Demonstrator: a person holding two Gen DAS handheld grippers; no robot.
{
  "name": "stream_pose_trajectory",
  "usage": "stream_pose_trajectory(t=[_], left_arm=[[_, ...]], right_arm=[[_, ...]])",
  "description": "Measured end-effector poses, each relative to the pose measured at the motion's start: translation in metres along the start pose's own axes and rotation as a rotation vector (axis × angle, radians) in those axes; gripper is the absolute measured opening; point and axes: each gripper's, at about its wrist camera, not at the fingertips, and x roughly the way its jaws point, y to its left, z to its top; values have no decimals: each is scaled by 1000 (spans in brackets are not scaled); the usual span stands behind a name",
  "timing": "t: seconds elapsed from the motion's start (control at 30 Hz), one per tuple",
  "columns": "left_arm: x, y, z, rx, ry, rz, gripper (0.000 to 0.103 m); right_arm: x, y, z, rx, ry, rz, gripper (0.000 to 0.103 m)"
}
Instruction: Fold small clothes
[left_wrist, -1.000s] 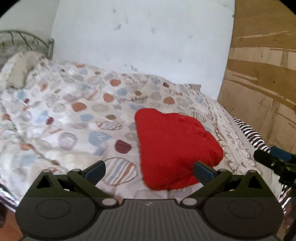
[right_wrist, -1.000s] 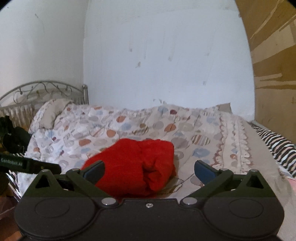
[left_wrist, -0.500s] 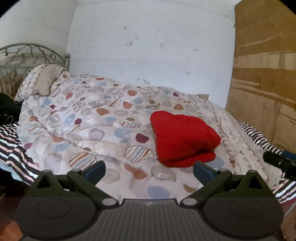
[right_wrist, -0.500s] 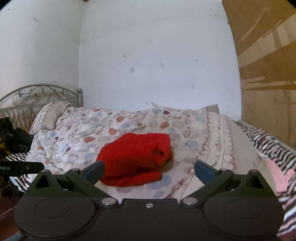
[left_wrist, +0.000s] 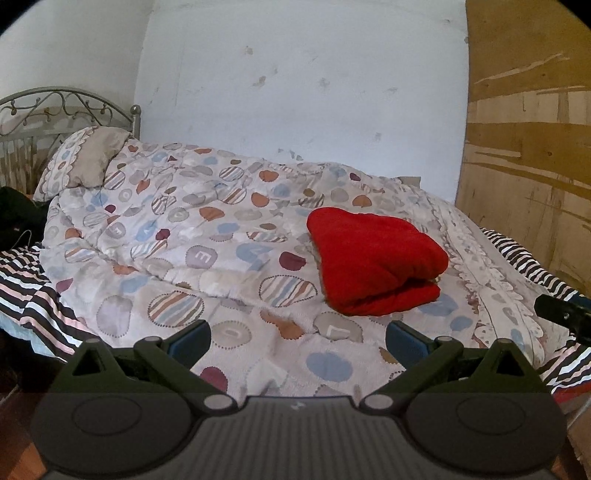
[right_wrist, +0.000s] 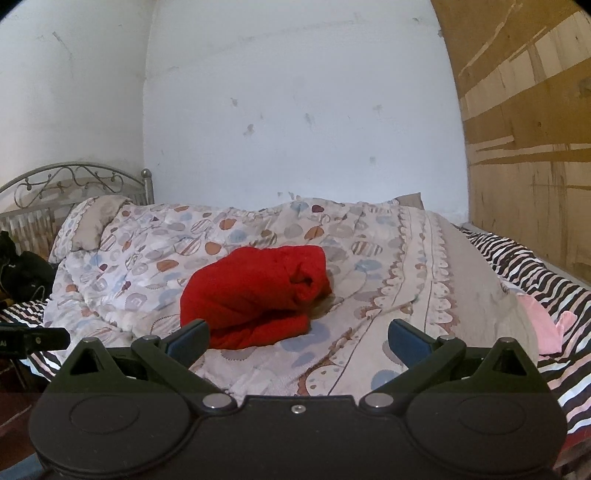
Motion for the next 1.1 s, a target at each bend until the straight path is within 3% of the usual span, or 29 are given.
stream_pose_trajectory(t=[0.7,0.97,1.1], left_arm=[[0,1,0,-1,1,3,103],[0,-1,-2,20,24,69,103],[0,-3,-2,31,20,57,103]], right_arm=[[1,0,-3,0,10,1,103],[0,2,-5,-4,12,5,103],[0,3,-4,-9,12,6,103]])
